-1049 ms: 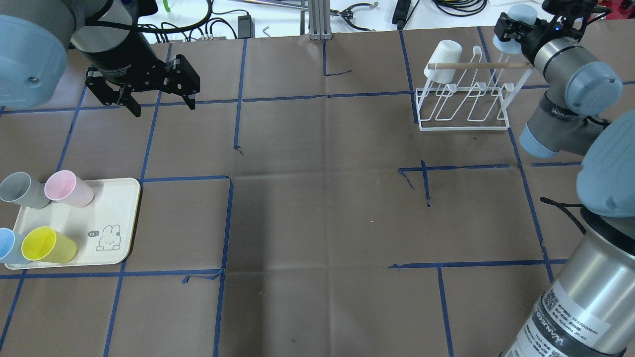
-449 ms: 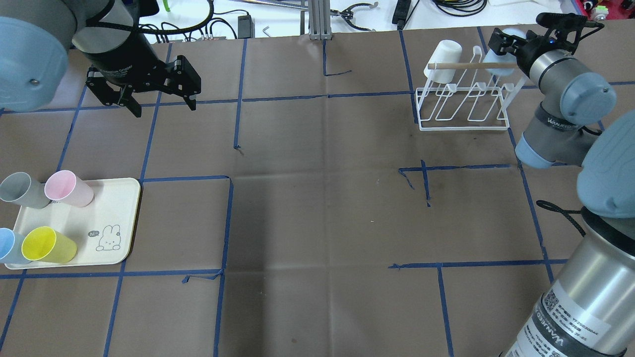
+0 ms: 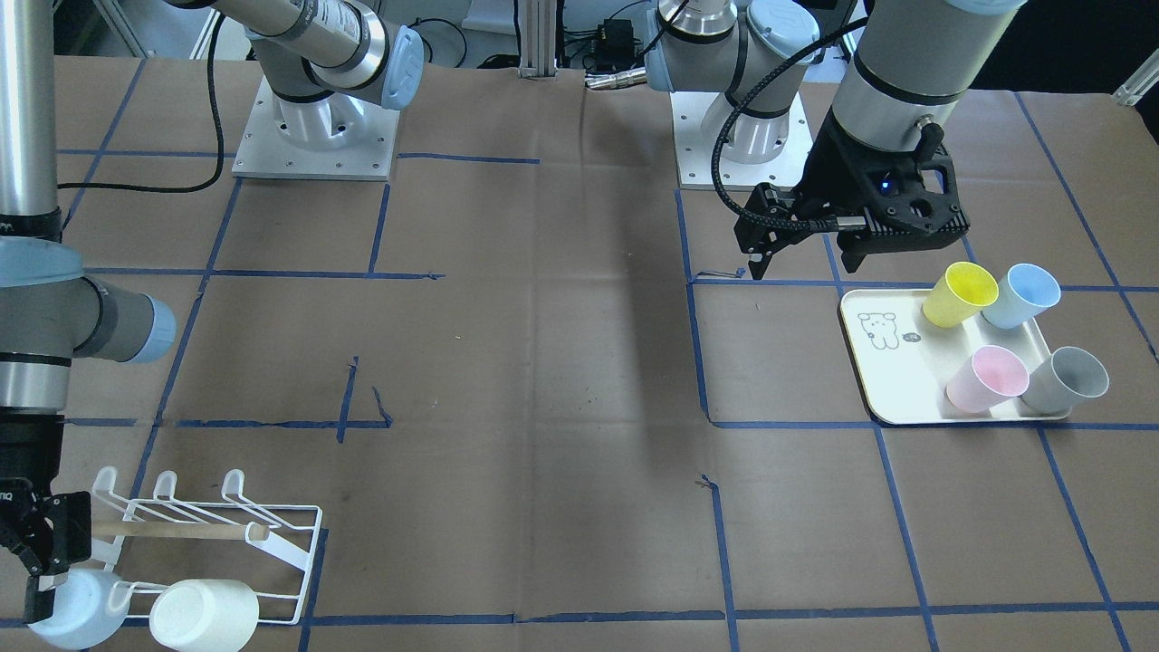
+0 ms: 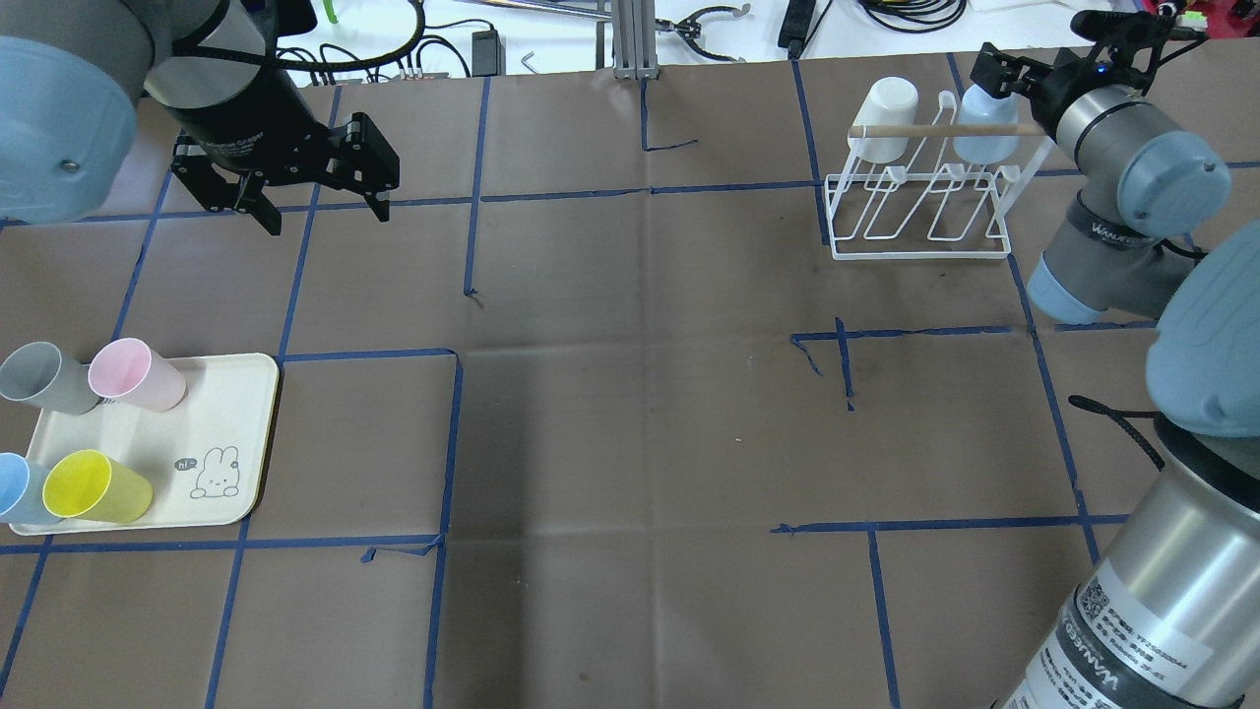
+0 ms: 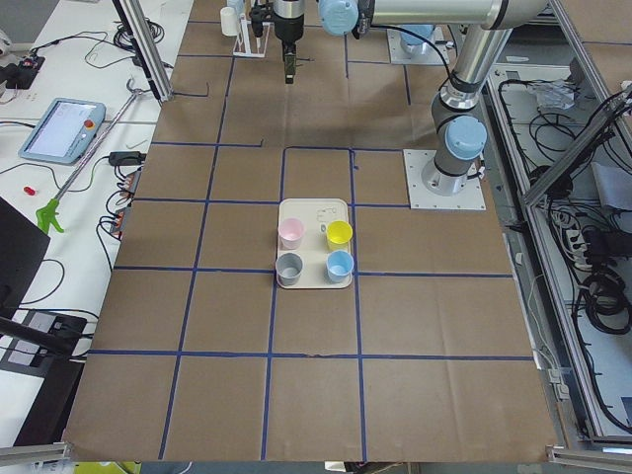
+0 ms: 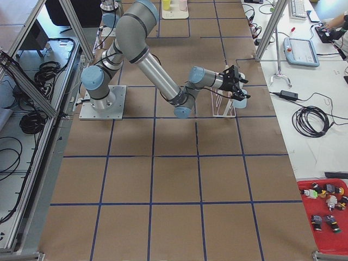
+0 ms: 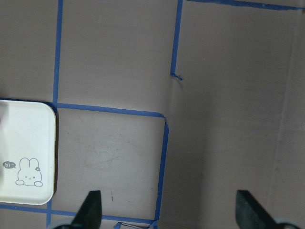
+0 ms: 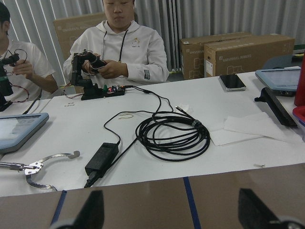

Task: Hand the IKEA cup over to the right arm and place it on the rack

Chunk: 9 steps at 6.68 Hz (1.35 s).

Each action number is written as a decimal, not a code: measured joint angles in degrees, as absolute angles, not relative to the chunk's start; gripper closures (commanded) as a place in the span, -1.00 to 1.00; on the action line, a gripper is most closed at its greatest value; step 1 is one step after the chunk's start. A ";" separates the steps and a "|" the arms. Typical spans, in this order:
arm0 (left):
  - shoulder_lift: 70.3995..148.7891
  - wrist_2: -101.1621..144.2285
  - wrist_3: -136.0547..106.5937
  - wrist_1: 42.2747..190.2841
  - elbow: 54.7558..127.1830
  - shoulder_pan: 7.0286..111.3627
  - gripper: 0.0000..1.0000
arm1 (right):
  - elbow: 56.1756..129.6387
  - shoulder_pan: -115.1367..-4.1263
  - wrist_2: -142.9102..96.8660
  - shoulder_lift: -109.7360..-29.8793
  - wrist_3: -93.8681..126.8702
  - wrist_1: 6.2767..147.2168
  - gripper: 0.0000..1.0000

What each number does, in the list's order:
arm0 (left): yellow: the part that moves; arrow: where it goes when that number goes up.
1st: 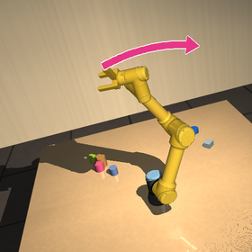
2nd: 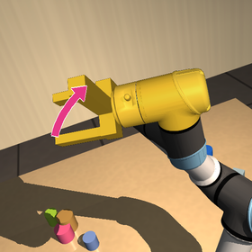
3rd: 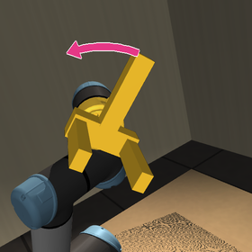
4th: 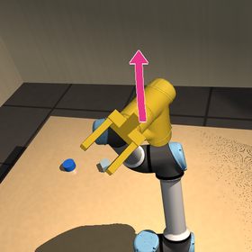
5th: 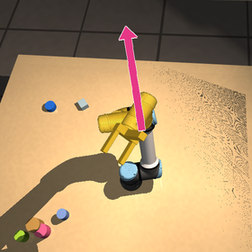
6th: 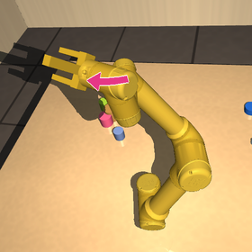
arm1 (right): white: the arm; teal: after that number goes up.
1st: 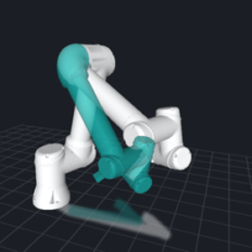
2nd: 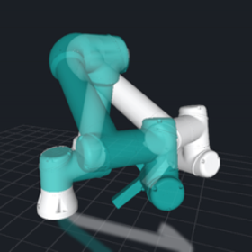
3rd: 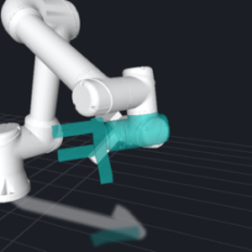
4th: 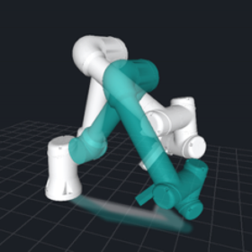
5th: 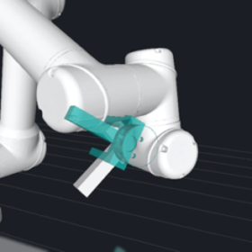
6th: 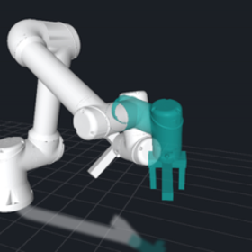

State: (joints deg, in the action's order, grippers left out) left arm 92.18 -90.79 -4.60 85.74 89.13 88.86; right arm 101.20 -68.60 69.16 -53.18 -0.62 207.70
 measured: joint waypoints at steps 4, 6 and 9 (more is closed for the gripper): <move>92.20 -90.87 -4.57 85.73 89.25 88.86 -0.99 | 98.38 -69.40 69.19 -63.81 -0.58 179.91 -1.00; 92.19 -90.88 -4.57 85.70 89.23 88.86 -0.99 | 97.83 -71.42 70.18 -70.76 -0.87 161.85 -1.00; 92.19 -90.88 -4.57 85.69 89.27 88.86 -0.99 | 97.86 -78.47 79.04 -80.17 -0.50 136.47 -1.00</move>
